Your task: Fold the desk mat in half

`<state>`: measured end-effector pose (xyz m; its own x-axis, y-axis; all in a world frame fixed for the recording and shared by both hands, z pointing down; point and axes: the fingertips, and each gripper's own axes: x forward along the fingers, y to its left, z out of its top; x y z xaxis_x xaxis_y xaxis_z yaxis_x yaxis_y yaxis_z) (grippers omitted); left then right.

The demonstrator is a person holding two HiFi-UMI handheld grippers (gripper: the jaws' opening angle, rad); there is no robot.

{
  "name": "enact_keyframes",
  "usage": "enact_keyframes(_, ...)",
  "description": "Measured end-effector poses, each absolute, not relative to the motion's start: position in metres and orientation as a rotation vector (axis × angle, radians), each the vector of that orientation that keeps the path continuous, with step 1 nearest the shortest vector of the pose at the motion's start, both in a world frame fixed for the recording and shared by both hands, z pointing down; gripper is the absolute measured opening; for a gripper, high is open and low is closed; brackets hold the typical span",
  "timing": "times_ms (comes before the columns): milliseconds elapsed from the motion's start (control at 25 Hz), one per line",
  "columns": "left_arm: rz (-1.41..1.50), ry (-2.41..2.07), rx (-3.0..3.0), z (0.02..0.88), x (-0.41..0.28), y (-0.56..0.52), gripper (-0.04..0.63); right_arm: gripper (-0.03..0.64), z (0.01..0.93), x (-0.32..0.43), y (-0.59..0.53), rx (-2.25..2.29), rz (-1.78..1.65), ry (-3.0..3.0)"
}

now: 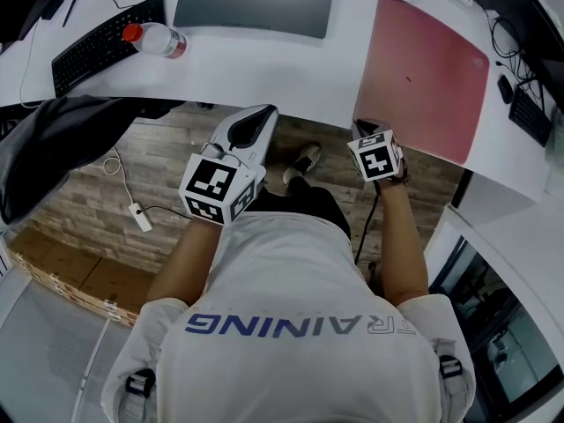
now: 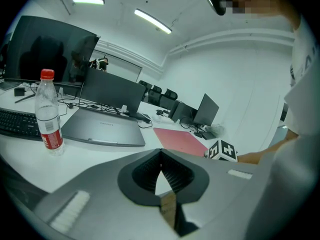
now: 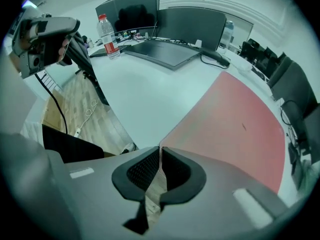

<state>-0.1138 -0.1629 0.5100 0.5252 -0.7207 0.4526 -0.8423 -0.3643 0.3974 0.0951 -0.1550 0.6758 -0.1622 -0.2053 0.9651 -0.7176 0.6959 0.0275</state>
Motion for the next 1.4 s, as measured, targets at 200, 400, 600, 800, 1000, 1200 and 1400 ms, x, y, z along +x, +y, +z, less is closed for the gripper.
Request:
enact_keyframes(200, 0.260, -1.231, 2.219, 0.504, -0.113, -0.166, 0.003, 0.034, 0.649, 0.097, -0.159, 0.916, 0.496, -1.770)
enact_keyframes(400, 0.227, -1.151, 2.314, 0.486, -0.098, -0.172, 0.003, 0.034, 0.618, 0.111, -0.164, 1.101, 0.513, -1.787)
enact_keyframes(600, 0.210, -1.080, 2.420, 0.462, -0.083, -0.176, 0.003, 0.035, 0.597, 0.126, -0.168, 1.243, 0.556, -1.797)
enact_keyframes(800, 0.221, -1.075, 2.473, 0.444, -0.066, -0.181, 0.003, 0.034, 0.575, 0.147, -0.170, 1.345, 0.579, -1.841)
enact_keyframes(1000, 0.239, -1.117, 2.500, 0.433, -0.028, -0.190, 0.003, 0.034, 0.564, 0.178, -0.178, 1.393, 0.634, -1.935)
enact_keyframes(1200, 0.241, -1.183, 2.498, 0.418, 0.020, -0.191, 0.003, 0.034, 0.557, 0.215, -0.183, 1.363, 0.681, -2.015)
enact_keyframes(1400, 0.225, -1.268, 2.475, 0.406, 0.058, -0.190, 0.003, 0.034, 0.550, 0.249, -0.190, 1.312, 0.665, -2.078)
